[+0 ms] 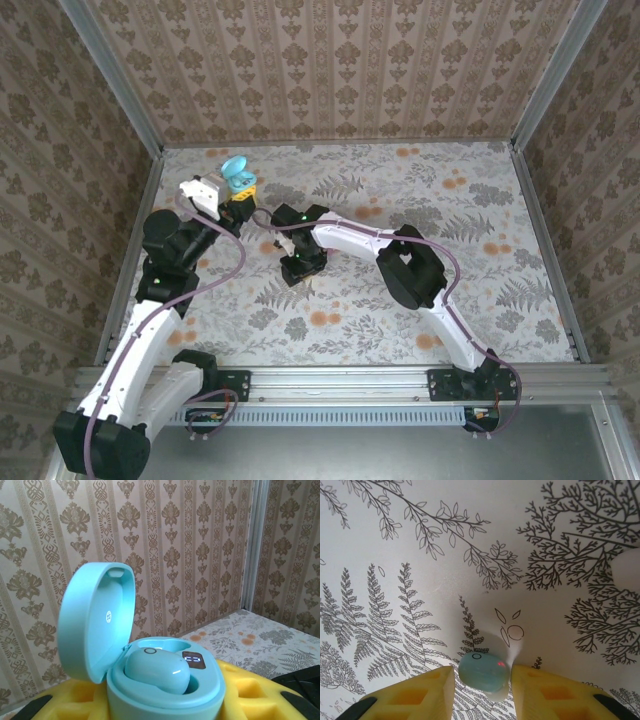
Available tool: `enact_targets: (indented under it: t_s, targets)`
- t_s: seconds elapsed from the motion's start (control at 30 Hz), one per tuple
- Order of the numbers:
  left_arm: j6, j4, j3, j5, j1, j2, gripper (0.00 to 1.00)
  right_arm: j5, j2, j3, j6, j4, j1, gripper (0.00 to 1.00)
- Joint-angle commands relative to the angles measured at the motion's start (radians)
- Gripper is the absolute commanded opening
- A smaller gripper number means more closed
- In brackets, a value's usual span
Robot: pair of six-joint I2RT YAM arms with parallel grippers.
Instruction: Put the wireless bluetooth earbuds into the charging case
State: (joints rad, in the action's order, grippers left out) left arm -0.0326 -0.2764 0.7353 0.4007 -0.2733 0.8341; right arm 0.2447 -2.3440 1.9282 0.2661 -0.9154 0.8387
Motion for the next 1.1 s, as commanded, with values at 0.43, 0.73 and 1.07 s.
enact_targets:
  t_s: [0.43, 0.73, 1.07]
  targets:
    - [-0.006, -0.019, 0.041, 0.017, -0.005, -0.001, 0.34, -0.174, -0.031, 0.038, 0.082, -0.077, 0.025, 0.28]
    - [-0.012, -0.036, 0.045, 0.03, -0.014, 0.017, 0.34, -0.247, 0.282, -0.329, 0.275, 0.08, 0.0, 0.27]
    - [-0.025, -0.076, 0.045, 0.047, -0.038, 0.066, 0.34, -0.327, 0.632, -0.892, 0.649, 0.268, -0.102, 0.28]
